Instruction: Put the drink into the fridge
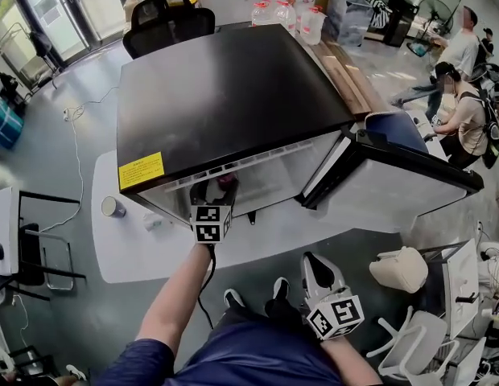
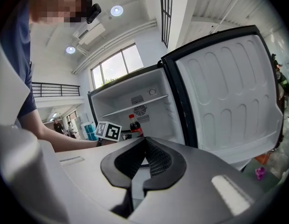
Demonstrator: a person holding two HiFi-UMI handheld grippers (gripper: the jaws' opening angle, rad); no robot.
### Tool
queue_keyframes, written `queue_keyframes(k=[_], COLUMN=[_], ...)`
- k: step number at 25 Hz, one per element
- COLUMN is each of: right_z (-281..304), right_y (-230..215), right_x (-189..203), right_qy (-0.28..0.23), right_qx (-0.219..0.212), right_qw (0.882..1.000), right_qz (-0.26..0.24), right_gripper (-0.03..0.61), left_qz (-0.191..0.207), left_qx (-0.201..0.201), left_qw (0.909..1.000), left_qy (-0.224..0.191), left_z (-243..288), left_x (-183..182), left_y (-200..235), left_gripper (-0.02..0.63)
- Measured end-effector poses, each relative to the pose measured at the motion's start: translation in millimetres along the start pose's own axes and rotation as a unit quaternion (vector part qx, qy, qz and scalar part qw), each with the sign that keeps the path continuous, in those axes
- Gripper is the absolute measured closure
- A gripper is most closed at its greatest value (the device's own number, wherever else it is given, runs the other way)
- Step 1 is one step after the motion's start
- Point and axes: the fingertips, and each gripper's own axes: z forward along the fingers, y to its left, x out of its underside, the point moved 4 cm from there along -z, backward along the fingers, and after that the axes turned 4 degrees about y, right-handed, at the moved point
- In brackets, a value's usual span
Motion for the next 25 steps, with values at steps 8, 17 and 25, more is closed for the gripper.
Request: queue_keyframes(k=[8,17,25], right_z=[13.4,30.5,36.3], right_y=[9.6,15.7,33.2], right_x=[-12.8,-33.9,-81.0], right_qy=[-0.015,-0.037,-0.085], right_qx=[-0.035,-0.068,-0.097], right_qw=[0.999,0.997,0.991], right_qz=[-0.014,-0.023,-0.047], right_gripper=[0.572,0.572,0.572], left_qz=[-0.033,-0.055,-0.054], left_qx=[0.048,0.081,0.05], left_qw=[0.9981,0.9929,0.9812], left_qy=[-0.022,-0.068,-0.179], left_z=[-58.4,-135.4,-212.8], left_x=[-4.6,-27.1,-82.4], left_y=[-42.7,-72.3,-60.9], left_gripper=[0.307,0.307,0.384])
